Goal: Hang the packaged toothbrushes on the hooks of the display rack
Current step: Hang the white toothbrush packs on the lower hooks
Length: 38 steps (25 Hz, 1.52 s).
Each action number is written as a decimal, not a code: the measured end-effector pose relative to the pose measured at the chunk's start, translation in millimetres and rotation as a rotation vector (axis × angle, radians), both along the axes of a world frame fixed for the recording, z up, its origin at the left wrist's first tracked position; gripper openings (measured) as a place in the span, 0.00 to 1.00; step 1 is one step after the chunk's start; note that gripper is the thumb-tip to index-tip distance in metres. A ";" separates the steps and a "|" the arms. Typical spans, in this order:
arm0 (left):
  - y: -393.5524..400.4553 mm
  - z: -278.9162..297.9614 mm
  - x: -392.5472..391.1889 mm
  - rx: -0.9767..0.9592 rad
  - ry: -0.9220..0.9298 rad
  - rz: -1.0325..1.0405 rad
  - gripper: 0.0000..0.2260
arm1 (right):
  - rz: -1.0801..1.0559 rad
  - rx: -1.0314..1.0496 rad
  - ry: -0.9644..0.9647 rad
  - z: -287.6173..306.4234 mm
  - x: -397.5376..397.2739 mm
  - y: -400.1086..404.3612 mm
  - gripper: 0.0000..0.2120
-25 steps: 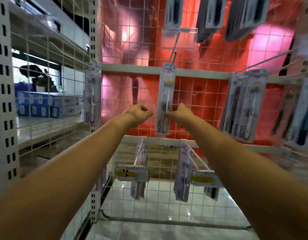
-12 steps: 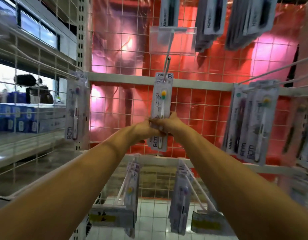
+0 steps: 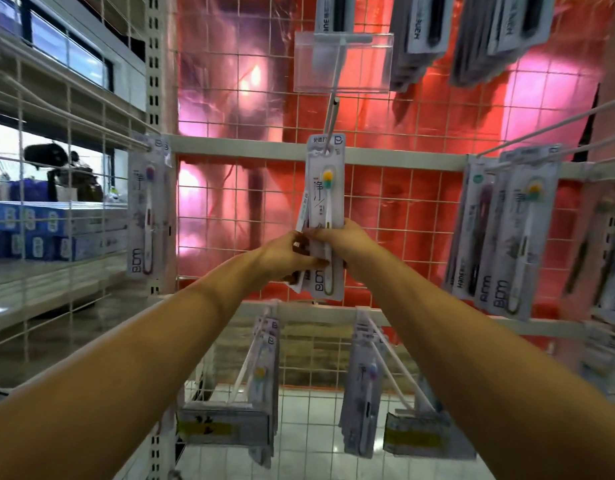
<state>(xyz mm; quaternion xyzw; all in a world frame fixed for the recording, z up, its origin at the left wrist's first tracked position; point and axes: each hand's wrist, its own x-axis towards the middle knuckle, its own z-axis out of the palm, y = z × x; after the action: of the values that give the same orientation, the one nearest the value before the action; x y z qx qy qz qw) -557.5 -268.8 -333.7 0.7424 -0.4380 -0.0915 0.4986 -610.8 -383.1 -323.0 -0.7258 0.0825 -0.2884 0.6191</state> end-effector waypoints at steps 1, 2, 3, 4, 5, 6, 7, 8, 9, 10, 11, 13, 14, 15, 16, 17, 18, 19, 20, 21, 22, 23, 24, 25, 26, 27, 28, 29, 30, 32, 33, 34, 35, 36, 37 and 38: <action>4.7 -0.1 0.3 0.029 0.016 -0.006 0.17 | 0.007 -0.001 -0.007 0.5 -3.4 1.2 0.20; 9.0 -0.4 0.6 0.060 0.021 -0.010 0.19 | 0.015 -0.001 -0.014 1.4 -6.9 2.7 0.20; 12.6 -0.7 0.3 0.091 0.017 -0.012 0.20 | 0.024 0.000 -0.020 1.9 -10.0 5.1 0.20; 16.0 -1.6 -0.1 0.108 0.017 -0.020 0.22 | 0.042 0.001 -0.025 2.3 -13.5 9.1 0.20; 18.2 -2.3 -1.2 0.116 0.028 -0.038 0.21 | 0.062 0.002 -0.030 2.7 -16.2 13.1 0.20; 21.0 -2.8 -3.8 0.114 0.040 -0.064 0.19 | 0.087 0.003 -0.038 3.0 -19.3 17.7 0.19; 24.2 -2.8 -7.7 0.116 0.052 -0.103 0.15 | 0.109 0.004 -0.049 2.9 -22.5 22.2 0.18; 28.1 -2.3 -11.8 0.118 0.060 -0.139 0.12 | 0.127 0.005 -0.060 2.7 -26.8 26.7 0.17; 32.6 -1.7 -15.5 0.124 0.063 -0.172 0.10 | 0.142 0.006 -0.072 2.3 -31.2 30.1 0.16; 37.5 -1.3 -18.6 0.126 0.064 -0.201 0.10 | 0.160 0.007 -0.081 1.6 -36.0 33.4 0.17; 41.3 -1.0 -21.2 0.126 0.067 -0.224 0.11 | 0.180 0.011 -0.093 0.6 -41.1 35.8 0.18; 49.0 0.3 -28.6 0.129 0.075 -0.246 0.16 | 0.210 0.031 -0.120 -1.1 -52.5 41.1 0.18; 52.1 0.5 -32.8 0.136 0.077 -0.254 0.18 | 0.214 0.039 -0.129 -1.7 -58.1 44.2 0.18; 54.3 0.8 -37.3 0.141 0.076 -0.259 0.19 | 0.210 0.047 -0.135 -2.0 -62.3 47.2 0.19; 56.0 1.1 -41.9 0.141 0.077 -0.263 0.19 | 0.207 0.059 -0.139 -1.4 -67.2 51.3 0.19; 57.4 1.4 -46.4 0.136 0.083 -0.262 0.18 | 0.203 0.069 -0.139 -0.9 -71.3 54.6 0.20; 59.1 1.6 -50.9 0.128 0.090 -0.254 0.17 | 0.198 0.080 -0.136 -0.4 -75.6 58.2 0.20; 61.2 1.8 -55.1 0.118 0.097 -0.247 0.15 | 0.196 0.091 -0.133 0.2 -79.2 60.8 0.20; 63.7 1.7 -58.4 0.112 0.102 -0.245 0.13 | 0.197 0.105 -0.129 1.2 -83.4 64.5 0.20; 66.3 1.4 -62.3 0.108 0.102 -0.252 0.12 | 0.198 0.118 -0.128 1.9 -87.5 67.2 0.21; 69.4 1.1 -66.1 0.102 0.100 -0.259 0.12 | 0.202 0.125 -0.129 2.4 -91.8 70.3 0.21; 73.1 0.9 -71.2 0.093 0.100 -0.267 0.12 | 0.208 0.131 -0.133 2.3 -95.0 72.4 0.21; 76.6 0.5 -75.8 0.079 0.105 -0.276 0.12 | 0.217 0.139 -0.137 2.6 -99.2 75.3 0.20; 79.9 0.3 -79.7 0.063 0.111 -0.287 0.13 | 0.225 0.148 -0.142 3.1 -103.0 78.4 0.20; 83.1 0.5 -83.1 0.046 0.114 -0.298 0.14 | 0.235 0.157 -0.147 4.2 -107.2 82.0 0.19; 86.0 0.5 -86.7 0.030 0.114 -0.301 0.14 | 0.247 0.162 -0.156 5.6 -110.7 85.4 0.19; 88.7 0.6 -89.4 0.014 0.117 -0.295 0.14 | 0.255 0.168 -0.167 7.3 -114.7 89.1 0.18; 91.2 1.1 -91.9 0.002 0.123 -0.287 0.14 | 0.256 0.175 -0.172 8.9 -118.4 92.0 0.18; 93.5 0.9 -94.9 -0.005 0.131 -0.281 0.14 | 0.252 0.186 -0.169 9.4 -123.3 95.0 0.18; 97.5 -1.5 -103.5 -0.010 0.153 -0.288 0.13 | 0.256 0.217 -0.131 6.6 -133.6 99.5 0.19; 98.6 -4.5 -108.3 -0.008 0.172 -0.301 0.13 | 0.258 0.230 -0.100 2.9 -138.5 100.3 0.19; 99.1 -8.3 -113.2 -0.006 0.191 -0.314 0.13 | 0.255 0.234 -0.068 -1.3 -143.6 100.4 0.20; 99.2 -13.2 -118.3 -0.009 0.206 -0.321 0.14 | 0.245 0.233 -0.045 -5.7 -148.2 99.3 0.20; 98.6 -18.1 -123.4 -0.019 0.214 -0.322 0.16 | 0.238 0.231 -0.034 -9.4 -153.2 98.6 0.19; 97.5 -22.7 -128.2 -0.035 0.214 -0.320 0.17 | 0.232 0.229 -0.032 -12.3 -157.4 97.4 0.18; 96.6 -26.5 -133.5 -0.053 0.208 -0.318 0.18 | 0.230 0.229 -0.033 -14.5 -162.4 96.6 0.17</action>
<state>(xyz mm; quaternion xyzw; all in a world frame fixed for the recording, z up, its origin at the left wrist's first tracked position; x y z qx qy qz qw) -691.0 -172.2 -360.2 0.6370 -0.4980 -0.2337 0.5400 -773.2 -286.5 -337.6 -0.6502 0.0209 -0.2163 0.7280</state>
